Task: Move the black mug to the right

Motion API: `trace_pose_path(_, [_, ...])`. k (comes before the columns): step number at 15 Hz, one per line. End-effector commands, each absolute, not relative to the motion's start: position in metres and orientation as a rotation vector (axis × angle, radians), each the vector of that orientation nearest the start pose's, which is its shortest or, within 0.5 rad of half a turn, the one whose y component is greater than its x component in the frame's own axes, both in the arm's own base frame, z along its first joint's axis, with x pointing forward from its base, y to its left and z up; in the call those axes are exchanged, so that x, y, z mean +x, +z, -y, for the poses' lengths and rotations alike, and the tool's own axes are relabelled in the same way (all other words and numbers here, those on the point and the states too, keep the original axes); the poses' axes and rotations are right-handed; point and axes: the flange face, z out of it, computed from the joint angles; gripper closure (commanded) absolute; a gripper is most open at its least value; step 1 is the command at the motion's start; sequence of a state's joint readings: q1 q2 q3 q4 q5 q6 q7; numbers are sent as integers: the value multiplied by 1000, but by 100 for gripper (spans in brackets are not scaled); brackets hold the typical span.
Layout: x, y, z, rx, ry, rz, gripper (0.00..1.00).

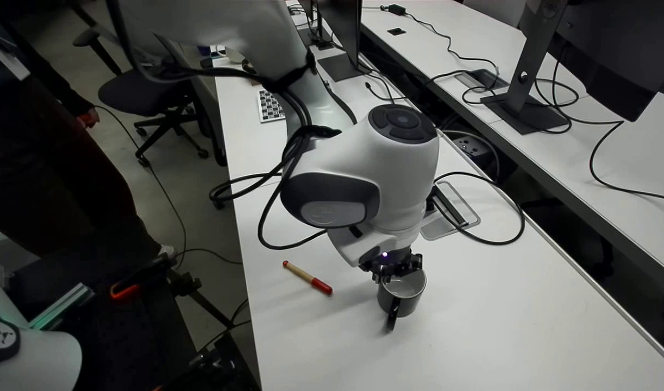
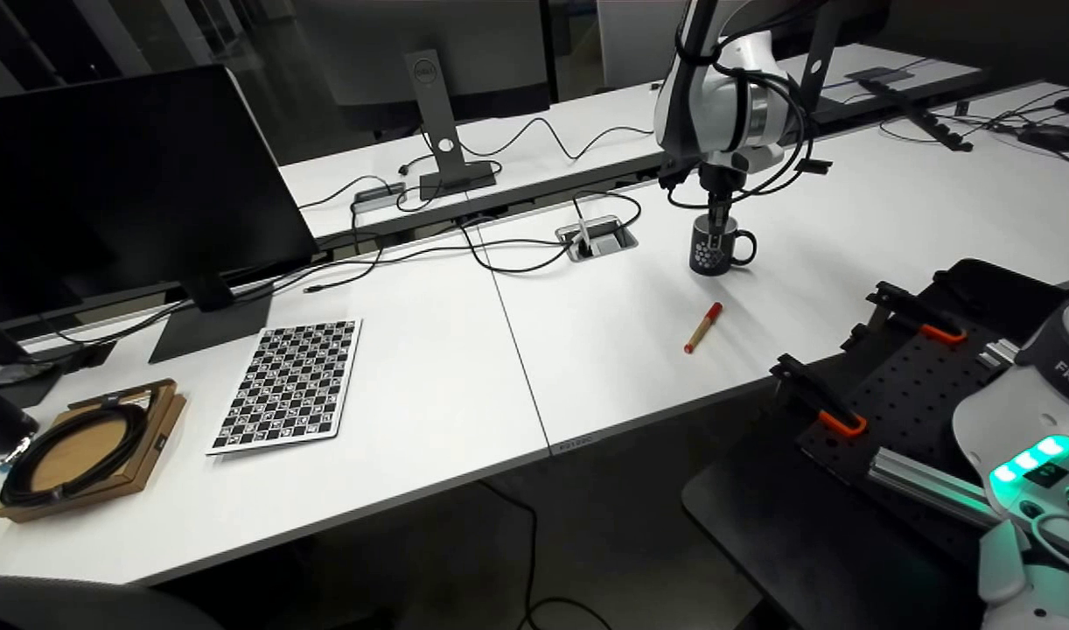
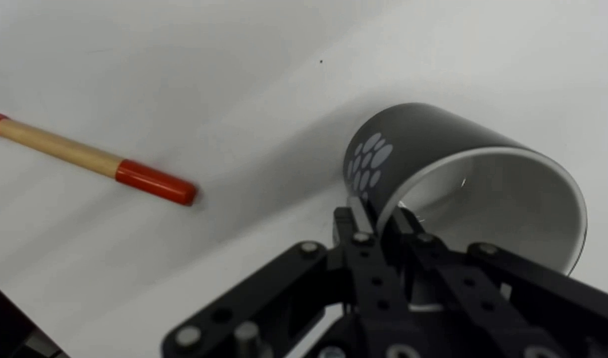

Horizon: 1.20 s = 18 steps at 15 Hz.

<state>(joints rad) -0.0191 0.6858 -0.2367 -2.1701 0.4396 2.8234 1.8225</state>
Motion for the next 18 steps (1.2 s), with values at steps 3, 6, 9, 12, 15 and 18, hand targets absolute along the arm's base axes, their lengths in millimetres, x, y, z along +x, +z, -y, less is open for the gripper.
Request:
trace_pose_path(3, [514, 86, 163, -959, -3, -2963, 57])
trace_pose_path(6, [515, 92, 160, -945, -13, -2956, 34])
trace_pose_path(9, [518, 107, 161, -944, -61, -2930, 13])
trace_pose_path(12, [520, 132, 163, -934, -147, -2878, 0])
trace_pose_path(15, [520, 158, 162, -950, -223, -2810, 0])
trace_pose_path(18, [523, 186, 143, -1139, -236, -2650, 0])
